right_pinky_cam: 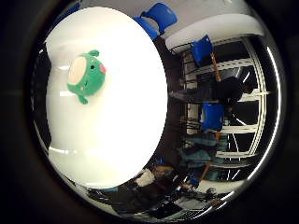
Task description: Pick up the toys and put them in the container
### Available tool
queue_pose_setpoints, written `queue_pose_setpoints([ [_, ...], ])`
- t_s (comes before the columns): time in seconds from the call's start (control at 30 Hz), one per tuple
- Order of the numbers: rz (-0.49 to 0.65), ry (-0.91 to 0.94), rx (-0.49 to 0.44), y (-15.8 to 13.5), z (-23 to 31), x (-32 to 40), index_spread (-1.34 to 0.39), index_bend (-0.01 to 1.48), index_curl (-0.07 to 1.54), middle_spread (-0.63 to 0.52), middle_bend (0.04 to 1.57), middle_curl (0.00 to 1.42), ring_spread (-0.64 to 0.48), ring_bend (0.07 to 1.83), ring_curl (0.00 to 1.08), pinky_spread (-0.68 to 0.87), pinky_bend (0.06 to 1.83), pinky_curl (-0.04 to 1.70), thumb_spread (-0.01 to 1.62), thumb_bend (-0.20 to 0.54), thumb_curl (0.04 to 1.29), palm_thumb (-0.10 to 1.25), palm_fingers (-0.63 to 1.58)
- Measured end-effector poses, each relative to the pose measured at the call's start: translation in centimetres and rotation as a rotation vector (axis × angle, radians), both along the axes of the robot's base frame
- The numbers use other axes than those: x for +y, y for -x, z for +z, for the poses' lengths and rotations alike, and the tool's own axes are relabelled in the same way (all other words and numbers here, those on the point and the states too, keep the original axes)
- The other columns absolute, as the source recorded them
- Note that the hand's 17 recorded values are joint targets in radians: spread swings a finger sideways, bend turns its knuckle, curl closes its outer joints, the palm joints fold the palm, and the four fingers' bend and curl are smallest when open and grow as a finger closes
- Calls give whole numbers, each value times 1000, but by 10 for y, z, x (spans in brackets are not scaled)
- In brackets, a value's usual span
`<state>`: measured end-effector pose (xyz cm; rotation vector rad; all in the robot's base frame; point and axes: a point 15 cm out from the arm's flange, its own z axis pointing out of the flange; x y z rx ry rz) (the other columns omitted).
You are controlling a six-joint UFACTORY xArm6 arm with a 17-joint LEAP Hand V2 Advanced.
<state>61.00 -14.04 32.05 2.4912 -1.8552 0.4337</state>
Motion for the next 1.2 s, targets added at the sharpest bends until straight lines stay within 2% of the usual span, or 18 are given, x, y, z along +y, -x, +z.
queue_pose_setpoints([
  [0.47,-17,-19,37,-21,-78,-18,-464,162,267,12,188,301,192,257,267,454,441,307,1122,-22,284,484,100],
  [1.0,-17,-66,109,-22,-138,-6,-435,159,263,12,194,309,191,269,269,460,475,305,1107,-23,279,457,99],
  [1.2,-20,-68,117,-20,-141,-6,-428,171,276,12,144,270,142,416,294,479,570,316,1104,-22,280,455,214],
])
